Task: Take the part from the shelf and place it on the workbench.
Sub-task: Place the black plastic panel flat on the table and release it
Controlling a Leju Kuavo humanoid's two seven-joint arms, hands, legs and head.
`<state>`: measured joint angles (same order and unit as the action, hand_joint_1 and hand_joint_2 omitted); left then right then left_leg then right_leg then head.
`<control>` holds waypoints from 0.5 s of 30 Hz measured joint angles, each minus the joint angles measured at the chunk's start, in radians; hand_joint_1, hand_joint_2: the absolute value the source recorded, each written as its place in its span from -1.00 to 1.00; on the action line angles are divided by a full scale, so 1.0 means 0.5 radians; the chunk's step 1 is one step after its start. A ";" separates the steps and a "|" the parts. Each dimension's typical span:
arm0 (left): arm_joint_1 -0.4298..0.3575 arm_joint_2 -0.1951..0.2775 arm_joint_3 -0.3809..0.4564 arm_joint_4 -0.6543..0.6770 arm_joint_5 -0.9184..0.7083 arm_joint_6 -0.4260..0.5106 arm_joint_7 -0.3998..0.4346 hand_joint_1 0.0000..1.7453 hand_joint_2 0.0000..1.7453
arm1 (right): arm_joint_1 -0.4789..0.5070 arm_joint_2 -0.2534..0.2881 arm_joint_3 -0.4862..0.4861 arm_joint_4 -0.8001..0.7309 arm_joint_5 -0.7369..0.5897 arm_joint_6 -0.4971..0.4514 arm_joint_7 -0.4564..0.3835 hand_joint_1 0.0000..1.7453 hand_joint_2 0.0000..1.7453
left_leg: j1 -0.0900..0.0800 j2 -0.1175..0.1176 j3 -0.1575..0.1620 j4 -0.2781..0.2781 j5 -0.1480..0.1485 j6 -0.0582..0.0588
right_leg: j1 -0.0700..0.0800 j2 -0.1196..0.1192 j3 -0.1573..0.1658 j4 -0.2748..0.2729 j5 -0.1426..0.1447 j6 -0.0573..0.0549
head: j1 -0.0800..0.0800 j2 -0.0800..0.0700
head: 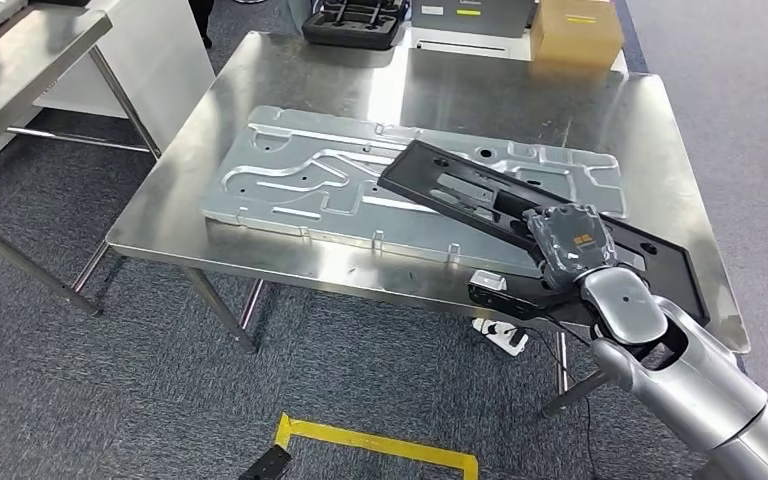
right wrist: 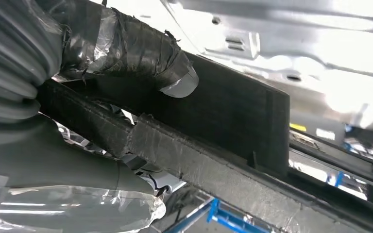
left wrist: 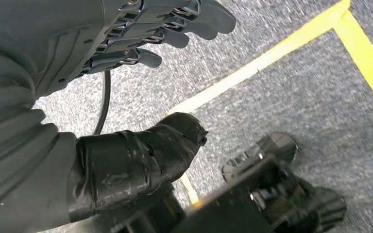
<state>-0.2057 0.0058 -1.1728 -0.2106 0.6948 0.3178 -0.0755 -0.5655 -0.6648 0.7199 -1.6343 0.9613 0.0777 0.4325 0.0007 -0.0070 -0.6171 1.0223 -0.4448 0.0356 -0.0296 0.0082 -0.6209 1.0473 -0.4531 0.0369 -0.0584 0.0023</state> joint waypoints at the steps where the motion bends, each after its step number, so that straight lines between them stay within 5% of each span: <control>1: -0.001 0.001 0.000 0.000 -0.003 0.004 -0.003 -1.00 1.00 | 0.015 -0.013 -0.014 0.015 -0.010 -0.001 0.008 1.00 1.00 | 0.002 0.001 0.009 -0.014 0.007 0.016 | -0.001 -0.003 -0.021 0.051 -0.035 0.005 | 0.001 0.000; 4: 0.002 0.001 0.000 0.000 -0.007 0.013 -0.009 -1.00 1.00 | 0.055 -0.052 -0.064 0.070 -0.036 -0.003 0.027 1.00 1.00 | -0.006 0.001 0.017 -0.023 0.009 0.042 | 0.004 -0.006 -0.191 0.406 -0.202 0.010 | 0.005 0.000; 6: 0.009 0.001 0.000 0.000 -0.007 0.013 -0.009 -1.00 1.00 | 0.083 -0.072 -0.088 0.104 -0.045 -0.004 0.033 1.00 1.00 | -0.013 0.000 0.018 -0.017 0.003 0.047 | 0.006 -0.006 -0.254 0.515 -0.204 0.012 | 0.006 0.000; 10: 0.009 0.001 0.000 0.000 -0.007 0.014 -0.011 -1.00 1.00 | 0.099 -0.095 -0.121 0.141 -0.048 -0.006 0.035 1.00 1.00 | -0.023 0.000 0.014 0.020 -0.025 0.031 | 0.012 -0.010 -0.055 0.095 0.006 -0.005 | 0.005 0.000; 15: 0.011 0.003 0.000 0.000 -0.007 0.014 -0.011 -1.00 1.00 | 0.104 -0.105 -0.139 0.172 -0.050 -0.010 0.037 1.00 1.00 | -0.033 0.000 0.010 0.026 -0.031 0.000 | 0.016 -0.007 -0.014 0.004 0.023 -0.041 | 0.004 0.000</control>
<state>-0.2003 0.0073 -1.1727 -0.2106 0.6914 0.3247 -0.0813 -0.5135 -0.7175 0.6502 -1.5484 0.9364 0.0729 0.4511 -0.0160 -0.0068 -0.6123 1.0351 -0.4605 0.0357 -0.0215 0.0045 -0.6279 1.0491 -0.4416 0.0165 -0.0564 0.0023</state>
